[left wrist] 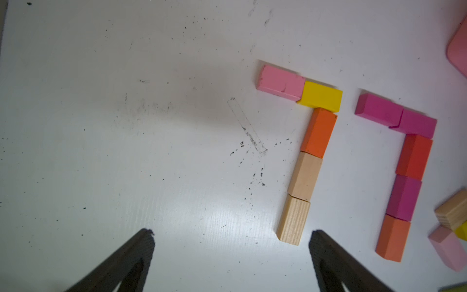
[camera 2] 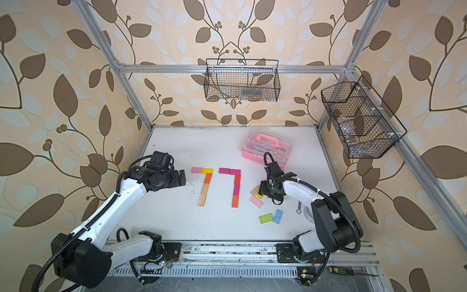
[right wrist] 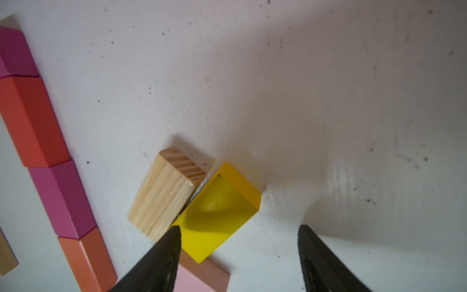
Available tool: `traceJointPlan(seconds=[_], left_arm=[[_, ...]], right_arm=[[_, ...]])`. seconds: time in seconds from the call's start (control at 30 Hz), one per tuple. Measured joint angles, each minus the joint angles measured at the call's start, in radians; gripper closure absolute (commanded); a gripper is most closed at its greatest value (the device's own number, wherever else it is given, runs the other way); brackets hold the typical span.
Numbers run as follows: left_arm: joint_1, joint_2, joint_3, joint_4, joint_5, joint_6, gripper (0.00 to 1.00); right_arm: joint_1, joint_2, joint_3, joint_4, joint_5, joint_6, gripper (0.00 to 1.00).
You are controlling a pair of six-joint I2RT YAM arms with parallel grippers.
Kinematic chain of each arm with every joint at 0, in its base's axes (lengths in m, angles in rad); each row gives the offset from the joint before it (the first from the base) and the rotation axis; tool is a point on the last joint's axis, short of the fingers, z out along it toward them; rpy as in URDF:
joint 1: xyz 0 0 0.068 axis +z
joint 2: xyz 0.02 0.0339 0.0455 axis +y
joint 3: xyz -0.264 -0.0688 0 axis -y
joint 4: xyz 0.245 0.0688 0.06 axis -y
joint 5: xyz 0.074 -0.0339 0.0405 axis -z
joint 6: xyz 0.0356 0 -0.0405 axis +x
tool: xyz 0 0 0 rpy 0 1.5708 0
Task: Assemble the number 7 with building blocks
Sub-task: Pick up the building block from the center of the board.
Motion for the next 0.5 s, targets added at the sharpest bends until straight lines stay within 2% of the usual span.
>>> traceJointPlan(seconds=[0.2, 0.5], left_arm=[[0.019, -0.004, -0.023, 0.023, 0.008, 0.061, 0.01], [0.019, -0.023, -0.035, 0.061, 0.031, 0.077, 0.01]], right_arm=[[0.011, 0.047, 0.047, 0.014, 0.027, 0.011, 0.27], [0.016, 0.068, 0.049, 0.021, 0.056, 0.015, 0.3]])
